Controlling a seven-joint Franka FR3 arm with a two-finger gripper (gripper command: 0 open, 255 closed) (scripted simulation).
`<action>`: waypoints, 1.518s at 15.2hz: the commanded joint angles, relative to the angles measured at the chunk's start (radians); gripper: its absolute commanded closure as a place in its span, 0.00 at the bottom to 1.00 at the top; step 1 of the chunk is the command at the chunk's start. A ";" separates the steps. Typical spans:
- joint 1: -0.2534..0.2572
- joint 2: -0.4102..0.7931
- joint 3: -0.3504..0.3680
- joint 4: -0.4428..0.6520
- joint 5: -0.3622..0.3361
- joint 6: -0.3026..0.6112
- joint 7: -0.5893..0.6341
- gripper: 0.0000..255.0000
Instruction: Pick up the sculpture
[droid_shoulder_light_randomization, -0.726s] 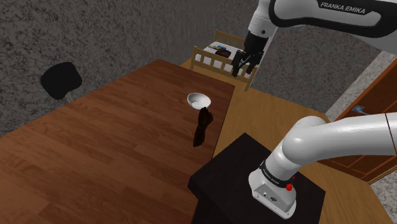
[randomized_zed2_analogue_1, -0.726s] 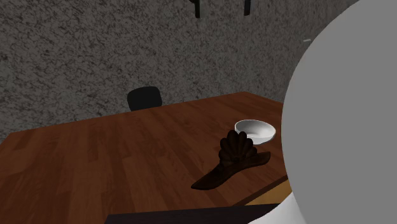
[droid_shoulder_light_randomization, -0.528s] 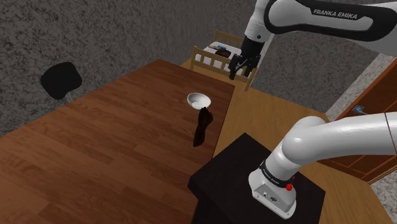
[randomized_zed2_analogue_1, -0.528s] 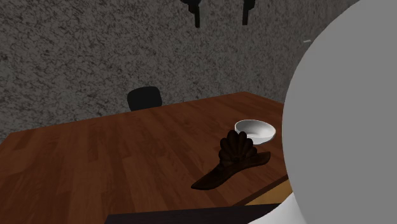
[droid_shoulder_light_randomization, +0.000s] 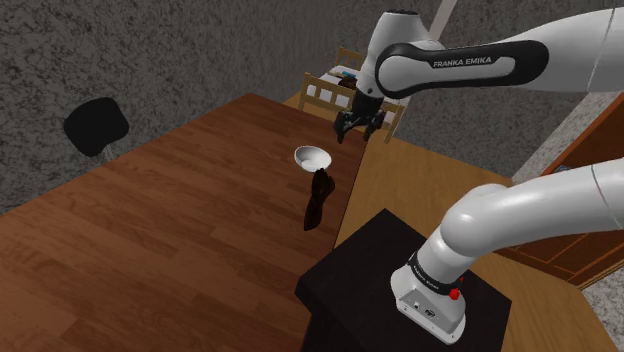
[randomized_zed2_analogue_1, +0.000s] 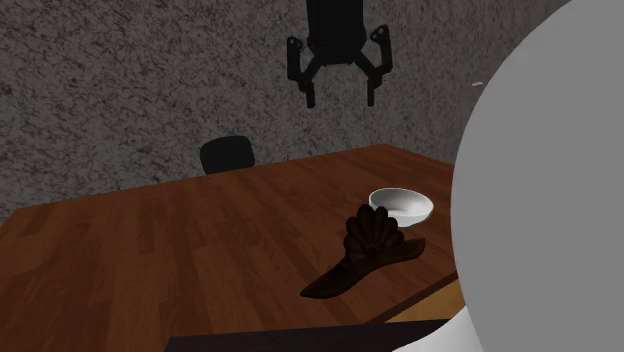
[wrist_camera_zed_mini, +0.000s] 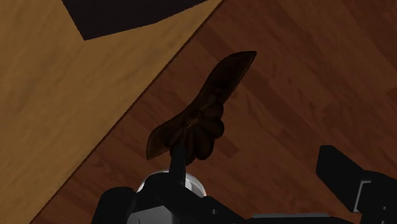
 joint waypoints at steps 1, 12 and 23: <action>-0.021 0.060 0.024 -0.021 -0.013 0.092 0.067 0.00; -0.192 0.475 0.143 0.005 -0.253 0.482 0.524 0.00; -0.208 0.907 0.046 0.230 -0.695 0.619 1.089 0.00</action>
